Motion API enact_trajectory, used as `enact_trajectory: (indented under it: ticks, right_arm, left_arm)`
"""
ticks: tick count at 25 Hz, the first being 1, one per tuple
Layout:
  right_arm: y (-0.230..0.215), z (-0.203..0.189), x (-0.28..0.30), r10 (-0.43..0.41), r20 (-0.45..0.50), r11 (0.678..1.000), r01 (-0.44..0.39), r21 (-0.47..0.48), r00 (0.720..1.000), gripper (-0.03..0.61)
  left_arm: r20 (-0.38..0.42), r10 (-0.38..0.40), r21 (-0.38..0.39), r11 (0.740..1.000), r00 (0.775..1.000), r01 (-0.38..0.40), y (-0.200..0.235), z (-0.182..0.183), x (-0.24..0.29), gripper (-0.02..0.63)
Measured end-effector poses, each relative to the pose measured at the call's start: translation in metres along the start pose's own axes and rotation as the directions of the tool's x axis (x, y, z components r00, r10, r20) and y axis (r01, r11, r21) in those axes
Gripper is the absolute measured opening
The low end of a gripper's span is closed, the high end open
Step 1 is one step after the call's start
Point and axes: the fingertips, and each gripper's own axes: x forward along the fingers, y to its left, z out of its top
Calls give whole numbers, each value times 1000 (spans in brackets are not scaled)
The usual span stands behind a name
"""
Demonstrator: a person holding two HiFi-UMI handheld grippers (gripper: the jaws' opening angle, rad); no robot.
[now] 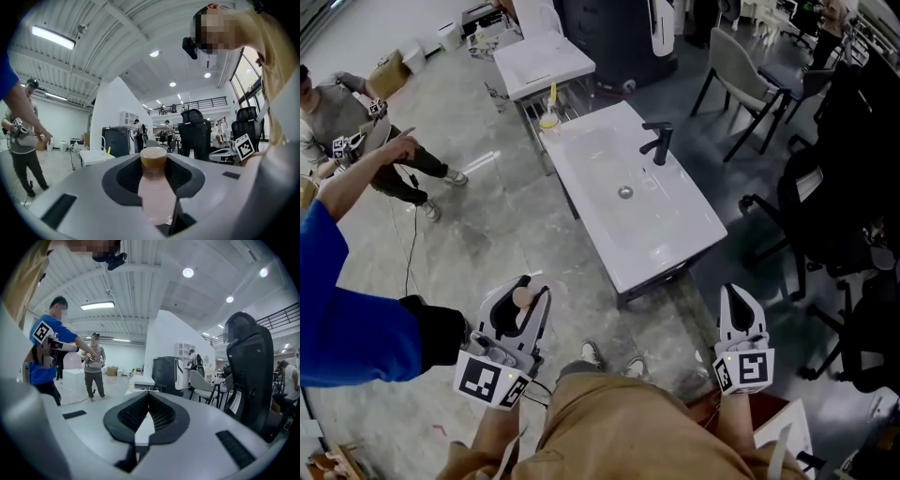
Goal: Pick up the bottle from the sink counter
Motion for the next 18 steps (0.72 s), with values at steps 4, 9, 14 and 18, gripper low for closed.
enact_trajectory:
  ticks: [4,9,14,18]
  right_arm:
    - [0,0,-3,3,2,1000,-3,2,1000,2]
    - [-3,0,-7,3,3,1000,-3,0,1000,2]
    - [-3,0,-8,3,4,1000,-3,-3,1000,2]
    - [-2,0,-7,3,7,1000,-3,-1,1000,2]
  left_arm:
    - [-1,5,-1,1000,1000,-5,-3,0,-4,130]
    - [3,10,-2,1000,1000,-10,-7,1,-7,130]
    - [13,13,-2,1000,1000,-13,-7,3,-9,130]
    - [14,12,-3,1000,1000,-12,-8,2,-9,130]
